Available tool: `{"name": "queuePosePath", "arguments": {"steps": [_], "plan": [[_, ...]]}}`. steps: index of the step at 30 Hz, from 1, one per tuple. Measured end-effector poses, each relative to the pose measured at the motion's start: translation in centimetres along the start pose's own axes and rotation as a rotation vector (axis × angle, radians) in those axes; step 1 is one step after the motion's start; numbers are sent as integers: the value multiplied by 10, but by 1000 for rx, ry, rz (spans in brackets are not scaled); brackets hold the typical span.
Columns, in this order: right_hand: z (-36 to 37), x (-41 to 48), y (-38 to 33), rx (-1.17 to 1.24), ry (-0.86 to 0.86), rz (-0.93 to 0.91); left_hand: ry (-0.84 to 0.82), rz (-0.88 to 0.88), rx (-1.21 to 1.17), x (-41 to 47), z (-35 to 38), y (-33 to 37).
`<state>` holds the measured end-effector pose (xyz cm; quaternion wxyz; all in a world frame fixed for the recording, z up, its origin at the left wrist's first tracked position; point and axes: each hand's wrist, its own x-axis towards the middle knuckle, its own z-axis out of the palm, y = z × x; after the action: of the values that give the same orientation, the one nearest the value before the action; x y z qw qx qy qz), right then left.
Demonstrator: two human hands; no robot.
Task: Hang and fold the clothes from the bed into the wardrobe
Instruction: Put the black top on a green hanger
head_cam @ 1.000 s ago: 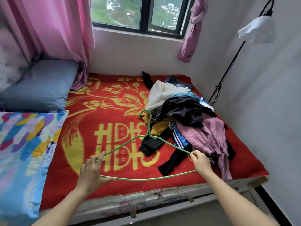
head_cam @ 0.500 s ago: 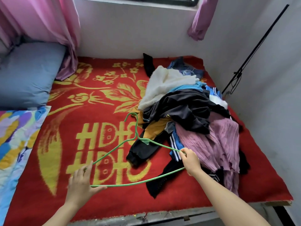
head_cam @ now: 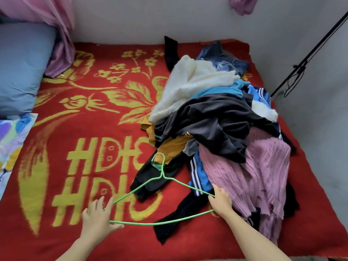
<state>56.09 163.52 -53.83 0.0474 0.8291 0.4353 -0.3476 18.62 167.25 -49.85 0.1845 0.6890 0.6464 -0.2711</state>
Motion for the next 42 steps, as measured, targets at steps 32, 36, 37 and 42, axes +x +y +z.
{"name": "queuePosePath", "arguments": {"steps": [32,36,37,42], "plan": [[-84,160,-89,-262,232,-257,117,-112,-434,92,-44,24],[-56,125,-89,-24,287,-213,112,-96,-440,87,-47,30],[-51,115,-88,22,291,-210,113,-88,-438,86,-49,32],[-58,81,-91,193,354,-214,109,-16,-420,78,-56,42]]}}
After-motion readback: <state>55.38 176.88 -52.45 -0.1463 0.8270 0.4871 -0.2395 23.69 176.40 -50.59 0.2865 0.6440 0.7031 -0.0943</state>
